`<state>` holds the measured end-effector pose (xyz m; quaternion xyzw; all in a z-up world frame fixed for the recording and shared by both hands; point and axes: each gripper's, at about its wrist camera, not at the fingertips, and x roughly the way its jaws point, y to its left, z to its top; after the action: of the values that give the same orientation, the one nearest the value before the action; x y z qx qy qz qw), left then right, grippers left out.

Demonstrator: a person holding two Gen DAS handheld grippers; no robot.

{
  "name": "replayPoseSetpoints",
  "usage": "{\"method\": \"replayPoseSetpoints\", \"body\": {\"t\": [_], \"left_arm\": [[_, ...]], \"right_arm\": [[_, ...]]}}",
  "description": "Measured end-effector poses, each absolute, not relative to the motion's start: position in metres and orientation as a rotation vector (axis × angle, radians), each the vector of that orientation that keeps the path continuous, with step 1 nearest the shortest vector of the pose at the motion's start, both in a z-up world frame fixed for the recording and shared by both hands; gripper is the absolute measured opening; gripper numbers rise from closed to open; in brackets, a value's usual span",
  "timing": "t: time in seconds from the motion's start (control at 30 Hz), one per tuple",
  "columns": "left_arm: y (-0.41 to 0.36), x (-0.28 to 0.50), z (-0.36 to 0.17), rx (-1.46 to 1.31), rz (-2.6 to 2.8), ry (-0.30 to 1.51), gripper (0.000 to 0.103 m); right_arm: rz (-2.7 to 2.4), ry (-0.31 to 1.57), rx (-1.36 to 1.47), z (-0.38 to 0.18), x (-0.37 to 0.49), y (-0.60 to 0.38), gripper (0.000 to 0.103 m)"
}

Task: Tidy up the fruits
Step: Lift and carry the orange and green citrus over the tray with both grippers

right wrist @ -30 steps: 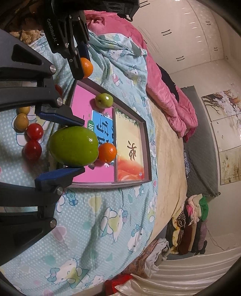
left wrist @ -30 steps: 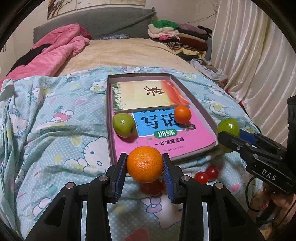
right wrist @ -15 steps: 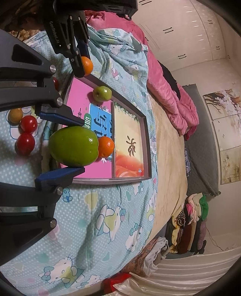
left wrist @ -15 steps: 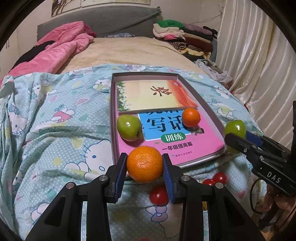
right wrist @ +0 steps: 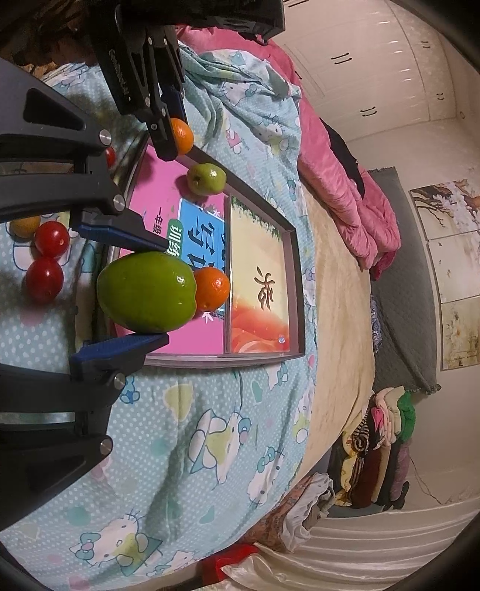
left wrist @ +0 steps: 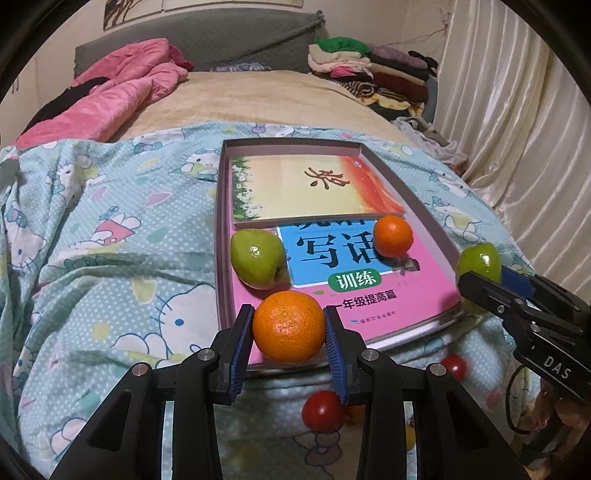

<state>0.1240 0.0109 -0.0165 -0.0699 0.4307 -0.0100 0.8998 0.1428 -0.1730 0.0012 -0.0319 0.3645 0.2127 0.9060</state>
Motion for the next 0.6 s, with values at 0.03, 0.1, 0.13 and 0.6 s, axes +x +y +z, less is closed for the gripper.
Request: {"method": "replayPoseSetpoints", "body": {"t": [0.03,0.1,0.13,0.6], "left_arm": [[0.011,0.125,-0.018,-0.144,-0.018,0.895,0.038],[0.011,0.127,-0.019,-0.141,-0.016,0.898,0.038],[0.011,0.128,-0.02,-0.142,-0.013,0.9,0.038],[0.008,0.135,-0.032,-0.091,0.007,0.922,0.038]], "right_arm": [[0.439,0.753,-0.069,0.001,0.144,-0.173,0.044],[0.441,0.755,-0.075,-0.001,0.145,-0.171,0.044],[0.441,0.756,-0.08,-0.001,0.145,-0.17,0.044],[0.429,0.764,-0.112,-0.009,0.153,-0.166,0.044]]}}
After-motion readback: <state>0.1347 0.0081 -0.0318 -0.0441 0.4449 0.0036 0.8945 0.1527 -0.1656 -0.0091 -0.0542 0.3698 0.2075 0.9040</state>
